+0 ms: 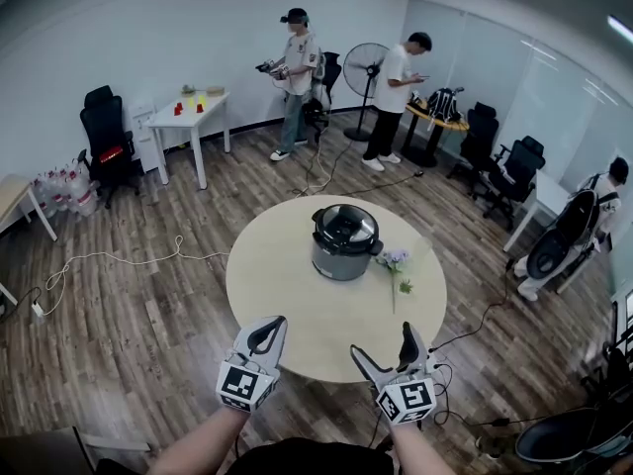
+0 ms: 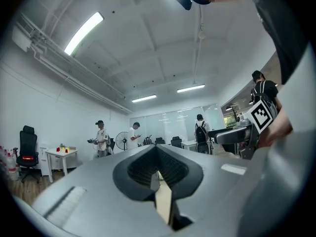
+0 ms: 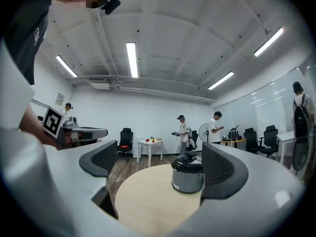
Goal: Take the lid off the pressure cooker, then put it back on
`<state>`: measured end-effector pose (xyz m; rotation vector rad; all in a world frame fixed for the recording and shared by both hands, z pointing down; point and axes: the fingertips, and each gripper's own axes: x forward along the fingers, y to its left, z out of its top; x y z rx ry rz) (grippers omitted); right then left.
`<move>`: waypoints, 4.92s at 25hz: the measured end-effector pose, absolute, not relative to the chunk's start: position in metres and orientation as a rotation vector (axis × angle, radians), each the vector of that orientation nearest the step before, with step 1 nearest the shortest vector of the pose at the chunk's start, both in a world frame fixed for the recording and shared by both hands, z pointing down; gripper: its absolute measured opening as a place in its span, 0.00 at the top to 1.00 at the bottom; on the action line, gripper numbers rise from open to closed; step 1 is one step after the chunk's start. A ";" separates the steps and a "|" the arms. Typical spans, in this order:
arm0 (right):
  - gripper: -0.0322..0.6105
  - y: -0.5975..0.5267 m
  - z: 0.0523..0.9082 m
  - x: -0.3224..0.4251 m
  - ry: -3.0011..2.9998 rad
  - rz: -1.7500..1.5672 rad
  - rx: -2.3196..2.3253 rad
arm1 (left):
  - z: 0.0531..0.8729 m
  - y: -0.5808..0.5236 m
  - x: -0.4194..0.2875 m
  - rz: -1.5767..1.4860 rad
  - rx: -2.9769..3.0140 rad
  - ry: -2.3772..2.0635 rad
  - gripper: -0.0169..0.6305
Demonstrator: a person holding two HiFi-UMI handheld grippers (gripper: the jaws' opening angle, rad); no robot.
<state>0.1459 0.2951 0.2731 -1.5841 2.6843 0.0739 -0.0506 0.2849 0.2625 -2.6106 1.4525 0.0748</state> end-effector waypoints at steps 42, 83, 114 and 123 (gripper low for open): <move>0.12 0.018 0.277 0.187 2.827 0.108 -1.580 | 0.408 0.017 0.015 -0.189 -2.833 1.353 0.07; 0.38 -0.255 0.462 0.098 3.975 -0.492 -0.906 | 0.573 -0.168 0.081 -0.342 -3.016 1.435 0.06; 0.50 -0.277 0.467 0.117 3.228 -1.454 -2.020 | 0.583 -0.167 0.087 -0.366 -3.018 1.451 0.06; 0.50 -0.285 0.430 0.130 3.148 -1.556 -1.946 | 0.588 -0.162 0.086 -0.379 -3.015 1.449 0.06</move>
